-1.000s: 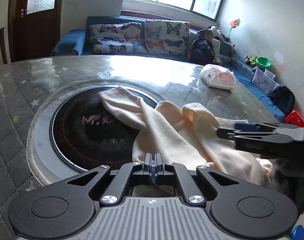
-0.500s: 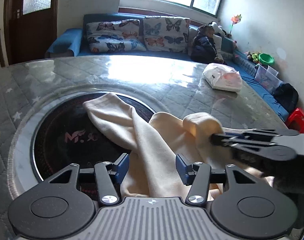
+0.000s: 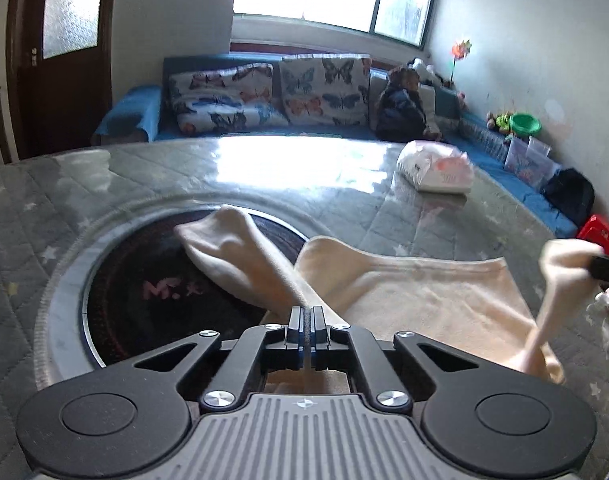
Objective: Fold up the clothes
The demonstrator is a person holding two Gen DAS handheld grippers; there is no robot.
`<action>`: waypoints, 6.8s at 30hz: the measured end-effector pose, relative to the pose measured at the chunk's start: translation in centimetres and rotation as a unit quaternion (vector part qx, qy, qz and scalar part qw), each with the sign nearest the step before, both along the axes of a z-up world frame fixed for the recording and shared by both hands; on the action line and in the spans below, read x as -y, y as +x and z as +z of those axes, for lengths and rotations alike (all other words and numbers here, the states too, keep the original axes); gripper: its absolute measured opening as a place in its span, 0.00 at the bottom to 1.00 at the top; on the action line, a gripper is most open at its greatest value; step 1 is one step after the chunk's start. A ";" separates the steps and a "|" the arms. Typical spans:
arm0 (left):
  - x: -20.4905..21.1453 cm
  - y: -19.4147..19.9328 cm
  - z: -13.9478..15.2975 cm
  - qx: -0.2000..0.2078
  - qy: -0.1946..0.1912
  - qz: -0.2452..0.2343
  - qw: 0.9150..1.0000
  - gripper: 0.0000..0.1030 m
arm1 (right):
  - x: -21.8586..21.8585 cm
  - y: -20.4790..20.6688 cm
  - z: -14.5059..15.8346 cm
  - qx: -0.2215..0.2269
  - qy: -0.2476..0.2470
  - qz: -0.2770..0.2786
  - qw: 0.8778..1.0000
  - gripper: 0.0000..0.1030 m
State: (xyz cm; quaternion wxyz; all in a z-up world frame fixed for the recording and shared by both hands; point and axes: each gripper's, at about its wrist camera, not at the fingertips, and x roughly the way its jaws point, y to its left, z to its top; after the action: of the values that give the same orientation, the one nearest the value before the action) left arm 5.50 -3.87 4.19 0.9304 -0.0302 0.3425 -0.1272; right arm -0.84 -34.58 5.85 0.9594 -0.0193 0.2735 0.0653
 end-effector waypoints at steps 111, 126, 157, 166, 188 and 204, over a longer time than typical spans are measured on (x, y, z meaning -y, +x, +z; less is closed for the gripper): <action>4.0 6.2 -3.6 0.008 0.030 -0.126 0.992 0.52 | 0.2 11.3 -6.5 -0.122 0.027 0.042 0.991 0.36; 7.3 3.4 -4.2 0.015 0.036 -0.233 0.972 0.20 | 0.0 11.8 -6.8 -0.119 0.018 0.037 0.992 0.31; 2.6 8.5 -5.4 0.014 0.139 -0.048 0.989 0.26 | -1.8 14.4 -7.0 -0.115 -0.014 0.046 0.992 0.06; 0.3 11.3 -6.0 0.034 0.203 0.014 0.978 0.18 | -5.4 19.4 -7.6 -0.103 -0.039 0.059 0.992 0.06; 3.4 10.0 -3.2 0.016 0.136 -0.094 0.986 0.24 | -9.1 7.6 -2.9 -0.085 -0.067 0.266 0.958 0.15; 4.9 11.4 -5.2 -0.016 0.117 -0.117 0.986 0.25 | -15.1 0.1 -5.8 -0.080 -0.145 0.406 0.899 0.19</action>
State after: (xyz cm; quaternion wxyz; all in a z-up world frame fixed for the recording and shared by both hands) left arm 16.88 -8.73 -1.01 0.9004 0.1168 0.3715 -0.1942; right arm -0.77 -19.48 0.10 0.8108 -0.2622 0.3245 0.4105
